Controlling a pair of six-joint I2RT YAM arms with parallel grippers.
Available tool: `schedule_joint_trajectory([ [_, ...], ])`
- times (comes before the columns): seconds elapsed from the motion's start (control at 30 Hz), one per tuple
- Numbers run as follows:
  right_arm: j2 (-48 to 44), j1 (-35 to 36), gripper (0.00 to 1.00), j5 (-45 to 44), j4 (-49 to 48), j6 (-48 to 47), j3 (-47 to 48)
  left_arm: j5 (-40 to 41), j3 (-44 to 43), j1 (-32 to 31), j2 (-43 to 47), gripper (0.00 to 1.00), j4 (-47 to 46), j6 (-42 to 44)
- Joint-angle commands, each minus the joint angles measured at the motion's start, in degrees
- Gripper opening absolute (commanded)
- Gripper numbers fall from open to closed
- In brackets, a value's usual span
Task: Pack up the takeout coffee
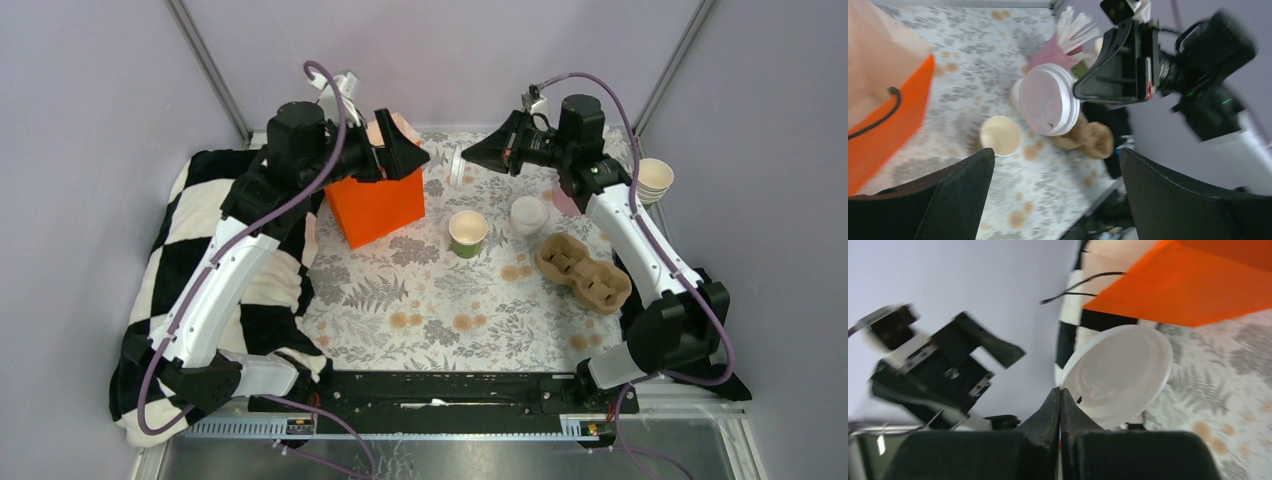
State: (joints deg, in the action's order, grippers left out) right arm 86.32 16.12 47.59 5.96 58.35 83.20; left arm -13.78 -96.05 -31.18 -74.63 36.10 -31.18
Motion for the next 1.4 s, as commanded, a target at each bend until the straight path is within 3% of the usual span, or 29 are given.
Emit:
schedule_joint_trajectory([
  [0.0, -7.29, -0.12, 0.00, 5.71, -29.49, 20.70, -5.70, -11.75, -1.64, 3.68, -1.50, 0.99, -4.13, -18.91],
  [0.2, -9.58, -0.08, 0.00, 4.84, -43.47, 30.82, -12.90, -18.36, 8.66, 4.91, 1.74, 0.99, -14.26, -33.10],
  [0.53, -9.63, 0.13, 0.00, 8.84, -52.99, 40.04, -16.63, -17.60, 8.67, 1.60, 1.09, 0.99, -18.76, -37.72],
  [1.37, -10.44, 1.21, 0.00, 10.14, -49.45, 36.77, -16.67, -14.13, 7.95, -1.58, 0.01, 0.95, -18.29, -37.73],
])
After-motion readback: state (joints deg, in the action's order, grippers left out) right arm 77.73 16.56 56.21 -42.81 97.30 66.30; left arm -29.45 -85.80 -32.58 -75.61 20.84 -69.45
